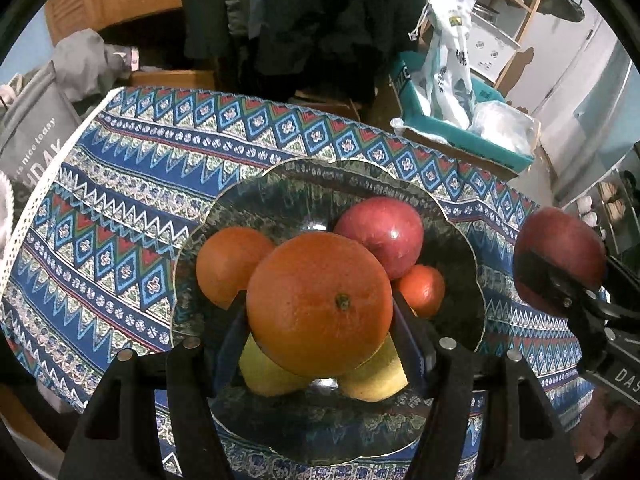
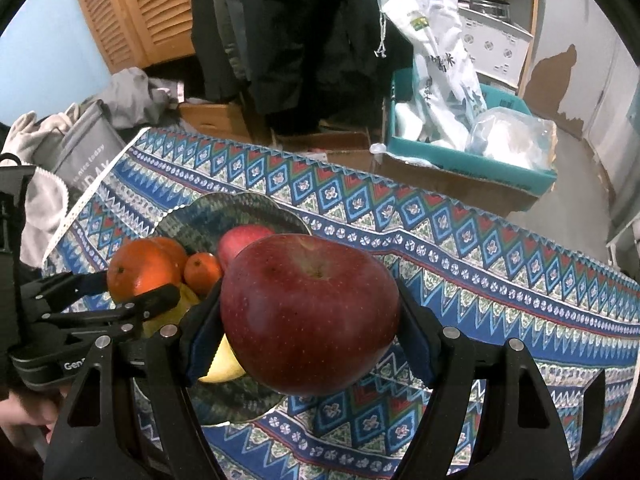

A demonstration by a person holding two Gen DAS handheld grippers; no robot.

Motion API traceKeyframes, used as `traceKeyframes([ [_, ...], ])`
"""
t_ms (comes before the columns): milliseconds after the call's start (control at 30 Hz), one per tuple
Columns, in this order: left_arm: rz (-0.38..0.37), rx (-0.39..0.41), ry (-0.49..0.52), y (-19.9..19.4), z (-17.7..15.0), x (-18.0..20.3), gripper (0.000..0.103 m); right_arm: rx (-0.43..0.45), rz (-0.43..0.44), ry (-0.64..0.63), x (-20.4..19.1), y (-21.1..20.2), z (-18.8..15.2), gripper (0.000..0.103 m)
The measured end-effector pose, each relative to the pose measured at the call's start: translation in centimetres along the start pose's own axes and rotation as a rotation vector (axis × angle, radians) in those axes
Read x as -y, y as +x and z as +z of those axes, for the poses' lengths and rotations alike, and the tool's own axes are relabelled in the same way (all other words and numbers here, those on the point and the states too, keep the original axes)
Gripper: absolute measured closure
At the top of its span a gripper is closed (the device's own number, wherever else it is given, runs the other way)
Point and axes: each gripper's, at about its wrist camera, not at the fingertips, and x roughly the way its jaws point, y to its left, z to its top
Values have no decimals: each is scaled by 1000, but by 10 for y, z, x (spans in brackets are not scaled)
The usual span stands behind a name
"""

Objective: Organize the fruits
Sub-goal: 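Lower the orange into the glass bowl and open the left tool, then lower the red apple into the bowl and open the right tool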

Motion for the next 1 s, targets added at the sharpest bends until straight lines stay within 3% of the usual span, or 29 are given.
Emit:
traceKeyframes([
  [133, 4, -33, -23, 7, -3, -3, 35, -7, 8, 1, 1, 2, 0, 26],
  [267, -22, -9, -32, 2, -3, -4, 33, -15, 16, 2, 1, 4, 0, 26],
  [400, 6, 23, -13, -10, -2, -4, 24, -28, 25, 1, 0, 7, -2, 26],
  [1000, 89, 26, 20, -32, -16, -11, 24, -141, 12, -102, -24, 42, -21, 26],
])
